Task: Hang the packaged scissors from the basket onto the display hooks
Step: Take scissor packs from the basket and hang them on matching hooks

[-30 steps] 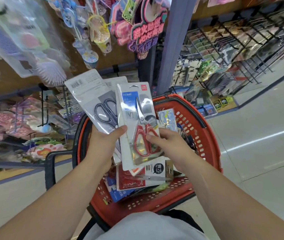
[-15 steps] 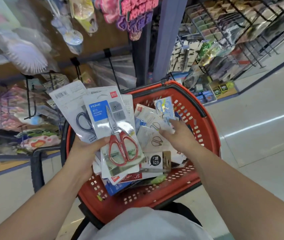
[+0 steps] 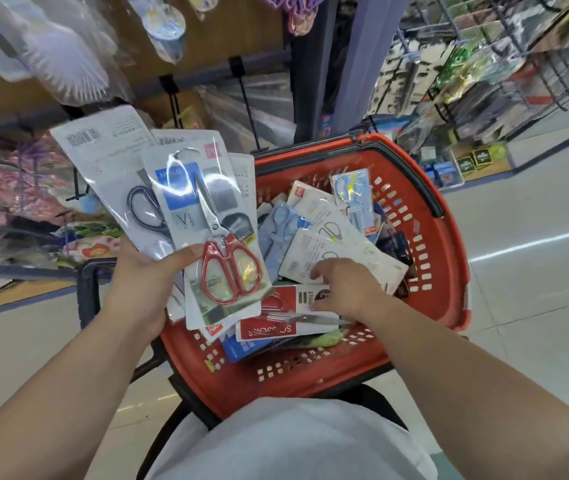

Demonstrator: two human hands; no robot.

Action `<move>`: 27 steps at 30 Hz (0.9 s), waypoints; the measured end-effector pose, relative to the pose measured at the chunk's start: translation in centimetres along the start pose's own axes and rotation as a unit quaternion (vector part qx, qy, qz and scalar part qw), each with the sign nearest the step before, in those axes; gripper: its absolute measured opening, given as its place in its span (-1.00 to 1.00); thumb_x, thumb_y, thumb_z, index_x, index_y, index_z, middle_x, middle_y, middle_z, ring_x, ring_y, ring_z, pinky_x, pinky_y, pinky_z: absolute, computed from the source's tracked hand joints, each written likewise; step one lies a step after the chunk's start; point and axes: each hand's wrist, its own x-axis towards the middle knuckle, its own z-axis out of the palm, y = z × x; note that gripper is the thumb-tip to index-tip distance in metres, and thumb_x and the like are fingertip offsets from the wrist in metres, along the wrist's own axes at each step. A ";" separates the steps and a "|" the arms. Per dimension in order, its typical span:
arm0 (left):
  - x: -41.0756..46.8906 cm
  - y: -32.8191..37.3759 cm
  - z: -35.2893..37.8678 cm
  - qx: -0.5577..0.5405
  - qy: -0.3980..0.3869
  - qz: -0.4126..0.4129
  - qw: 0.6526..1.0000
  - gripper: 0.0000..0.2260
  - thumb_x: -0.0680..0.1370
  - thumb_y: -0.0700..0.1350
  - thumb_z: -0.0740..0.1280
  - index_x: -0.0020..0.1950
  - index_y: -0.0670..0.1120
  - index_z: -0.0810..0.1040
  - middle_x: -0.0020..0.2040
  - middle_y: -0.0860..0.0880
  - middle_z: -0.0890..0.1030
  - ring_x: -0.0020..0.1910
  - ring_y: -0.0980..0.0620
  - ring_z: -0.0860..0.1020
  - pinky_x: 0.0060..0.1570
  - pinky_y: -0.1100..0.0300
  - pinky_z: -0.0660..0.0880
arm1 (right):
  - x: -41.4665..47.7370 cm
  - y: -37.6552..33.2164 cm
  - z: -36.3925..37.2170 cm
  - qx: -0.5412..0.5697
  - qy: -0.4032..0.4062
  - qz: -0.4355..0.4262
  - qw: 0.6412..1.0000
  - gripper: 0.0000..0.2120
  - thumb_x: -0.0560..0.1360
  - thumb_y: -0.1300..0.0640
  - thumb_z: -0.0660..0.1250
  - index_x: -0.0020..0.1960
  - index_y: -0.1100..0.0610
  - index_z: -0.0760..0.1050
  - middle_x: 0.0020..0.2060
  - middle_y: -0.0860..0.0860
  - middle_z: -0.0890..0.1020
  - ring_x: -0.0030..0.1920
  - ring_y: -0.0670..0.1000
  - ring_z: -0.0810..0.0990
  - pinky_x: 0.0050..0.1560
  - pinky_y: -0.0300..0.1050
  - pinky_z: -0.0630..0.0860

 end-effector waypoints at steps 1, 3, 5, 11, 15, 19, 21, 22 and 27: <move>-0.2 0.2 -0.3 0.004 0.005 0.007 1.000 -0.44 0.41 -0.26 0.55 0.42 -0.18 0.58 0.20 -0.13 0.74 0.08 -0.07 0.75 -0.11 0.08 0.71 | 0.1 -0.3 0.2 -0.023 0.001 -0.001 1.000 -0.44 0.40 -0.28 0.54 0.31 -0.06 0.57 0.17 -0.01 0.61 0.21 0.09 0.56 0.08 -0.05 0.48; -0.9 0.6 -0.5 0.010 0.012 0.022 1.000 -0.35 0.31 -0.16 0.58 0.40 -0.21 0.59 0.15 -0.12 0.75 -0.05 0.00 0.76 -0.25 0.19 0.66 | 0.5 -1.0 0.4 -0.104 -0.011 -0.013 0.994 -0.49 0.41 -0.32 0.49 0.22 -0.04 0.61 0.13 0.02 0.58 0.22 0.12 0.53 0.08 -0.02 0.48; -1.4 0.8 -0.6 0.012 0.007 0.028 1.000 -0.35 0.31 -0.17 0.58 0.40 -0.21 0.59 0.14 -0.09 0.76 0.01 0.00 0.76 -0.17 0.18 0.68 | 0.5 -1.4 0.8 -0.147 -0.041 -0.020 0.988 -0.55 0.46 -0.29 0.46 0.17 0.02 0.63 0.15 0.04 0.55 0.24 0.14 0.51 0.09 0.00 0.48; -1.7 -0.1 -1.6 0.002 0.015 0.019 1.000 -0.41 0.48 -0.37 0.52 0.49 -0.17 0.49 0.27 -0.12 0.71 0.21 -0.10 0.71 0.00 0.09 0.69 | -0.9 -0.2 -2.0 -0.067 -0.049 0.034 0.996 -0.62 0.61 -0.20 0.34 0.28 0.03 0.50 0.12 0.07 0.64 0.16 0.17 0.61 -0.03 -0.03 0.48; -2.0 -0.1 -1.2 0.003 0.016 0.015 1.000 -0.46 0.51 -0.40 0.48 0.47 -0.16 0.52 0.24 -0.11 0.73 0.18 -0.08 0.72 -0.04 0.13 0.69 | -1.3 0.2 -6.9 -0.157 0.018 0.116 0.981 -0.47 0.53 -0.43 0.29 0.02 0.06 0.45 -0.21 -0.04 0.53 -0.12 0.07 0.59 -0.24 -0.08 0.46; -2.2 0.0 -0.5 0.008 0.016 0.011 1.000 -0.51 0.51 -0.42 0.47 0.42 -0.17 0.56 0.19 -0.10 0.75 0.13 -0.08 0.73 -0.04 0.08 0.71 | -1.9 0.0 -10.1 -0.187 0.030 0.202 0.961 -0.30 0.33 -0.65 0.27 -0.17 0.03 0.41 -0.25 -0.03 0.58 -0.30 -0.02 0.55 -0.35 -0.16 0.44; -2.1 -0.1 -0.2 0.007 0.020 0.007 1.000 -0.52 0.50 -0.41 0.48 0.41 -0.17 0.58 0.18 -0.10 0.75 0.13 -0.11 0.73 -0.01 0.00 0.72 | -2.1 0.7 -10.2 -0.148 -0.001 0.214 0.966 -0.27 0.29 -0.65 0.31 -0.14 0.06 0.48 -0.24 -0.02 0.61 -0.26 0.00 0.58 -0.30 -0.12 0.51; -2.0 -0.1 -0.1 0.005 0.019 0.005 1.000 -0.51 0.50 -0.40 0.48 0.42 -0.17 0.57 0.18 -0.11 0.75 0.14 -0.12 0.73 0.02 -0.03 0.71 | -2.3 1.1 -10.0 -0.114 -0.027 0.205 0.972 -0.26 0.29 -0.61 0.36 -0.10 0.09 0.54 -0.22 0.00 0.62 -0.24 0.01 0.60 -0.26 -0.10 0.53; -1.5 -0.6 0.3 -0.008 0.012 -0.002 1.000 -0.40 0.47 -0.36 0.55 0.47 -0.13 0.50 0.24 -0.09 0.73 0.21 -0.09 0.71 0.17 -0.08 0.66 | -5.0 2.5 -9.0 0.033 -0.116 0.145 0.982 -0.40 0.39 0.00 0.60 0.35 0.20 0.58 0.14 0.05 0.67 0.05 0.06 0.61 0.04 -0.11 0.61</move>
